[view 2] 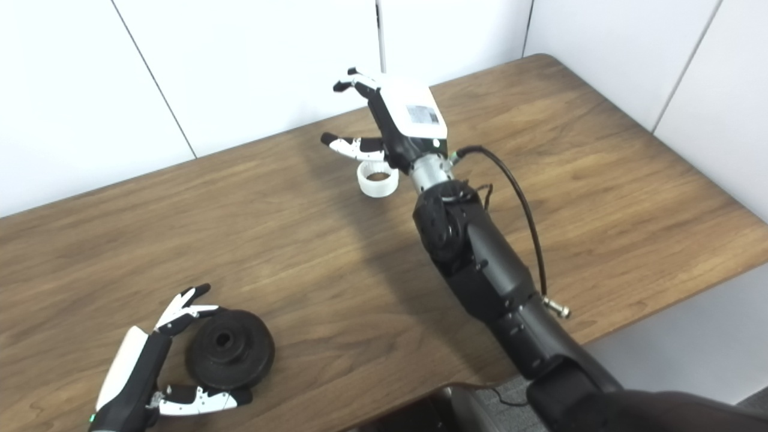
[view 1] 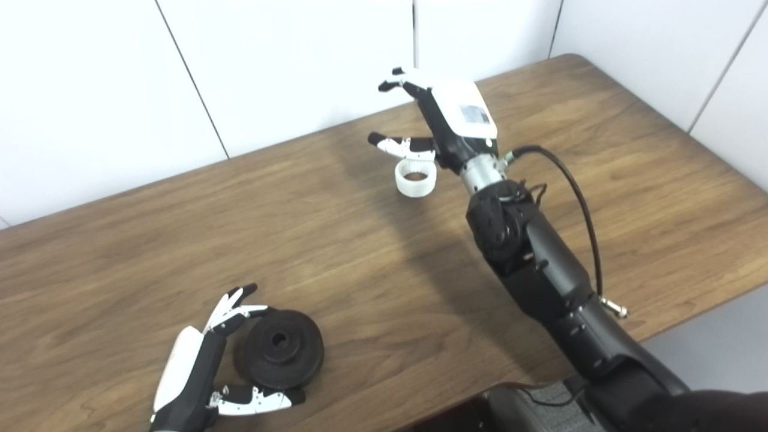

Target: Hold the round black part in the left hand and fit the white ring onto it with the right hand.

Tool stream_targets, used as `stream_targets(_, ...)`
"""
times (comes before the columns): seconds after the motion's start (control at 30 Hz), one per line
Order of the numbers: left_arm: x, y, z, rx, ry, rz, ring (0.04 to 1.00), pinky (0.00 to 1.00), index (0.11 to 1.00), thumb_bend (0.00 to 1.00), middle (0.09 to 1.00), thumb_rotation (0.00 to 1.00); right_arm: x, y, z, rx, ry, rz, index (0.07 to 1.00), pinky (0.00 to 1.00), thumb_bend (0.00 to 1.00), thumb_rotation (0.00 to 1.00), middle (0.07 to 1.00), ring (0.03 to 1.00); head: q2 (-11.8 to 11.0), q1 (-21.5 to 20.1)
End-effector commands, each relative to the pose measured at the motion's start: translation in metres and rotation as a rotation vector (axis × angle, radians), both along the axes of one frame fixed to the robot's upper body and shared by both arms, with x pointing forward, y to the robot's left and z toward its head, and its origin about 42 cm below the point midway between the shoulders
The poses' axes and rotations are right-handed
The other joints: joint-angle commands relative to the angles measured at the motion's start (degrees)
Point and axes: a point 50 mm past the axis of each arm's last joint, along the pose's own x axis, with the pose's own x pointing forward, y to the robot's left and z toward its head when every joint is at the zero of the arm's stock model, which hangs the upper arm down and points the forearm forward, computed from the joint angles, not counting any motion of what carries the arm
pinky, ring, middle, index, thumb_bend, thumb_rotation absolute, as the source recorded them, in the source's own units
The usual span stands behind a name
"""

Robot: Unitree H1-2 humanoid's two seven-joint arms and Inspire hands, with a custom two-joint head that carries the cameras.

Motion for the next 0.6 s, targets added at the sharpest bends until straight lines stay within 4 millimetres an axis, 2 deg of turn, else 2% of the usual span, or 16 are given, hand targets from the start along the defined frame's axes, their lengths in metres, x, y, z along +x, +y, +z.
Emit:
stream_targets(0.0,0.000,-0.001,0.004,-0.005,-0.015,-0.009,0.980,0.86,0.573,0.92,0.939,0.15,0.017,-0.006,0.026,-0.057,-0.059,0.007,0.771,0.85,0.62,0.52,0.905,0.911,0.03,0.00)
stream_targets(0.13,0.001,-0.001,0.004,-0.006,-0.017,-0.007,0.978,0.86,0.572,0.92,0.939,0.15,0.033,-0.016,0.023,-0.124,0.001,0.001,0.788,0.91,0.64,0.58,0.922,0.940,-0.02,0.00)
stream_targets(0.3,0.001,-0.001,0.004,-0.005,-0.017,-0.003,0.979,0.86,0.573,0.92,0.941,0.15,0.048,-0.028,0.018,-0.203,0.100,-0.009,0.809,0.90,0.67,0.67,0.934,0.951,0.01,0.26)
stream_targets(0.37,0.001,-0.001,0.004,-0.005,-0.017,-0.003,0.980,0.86,0.573,0.92,0.941,0.16,0.050,-0.032,0.016,-0.226,0.147,-0.013,0.823,0.91,0.68,0.72,0.942,0.961,0.13,0.43)
stream_targets(0.57,0.001,-0.002,0.004,-0.005,-0.016,-0.002,0.982,0.87,0.575,0.92,0.942,0.16,0.048,-0.042,0.006,-0.230,0.261,-0.017,0.856,0.95,0.82,0.89,0.965,0.993,0.21,0.54)
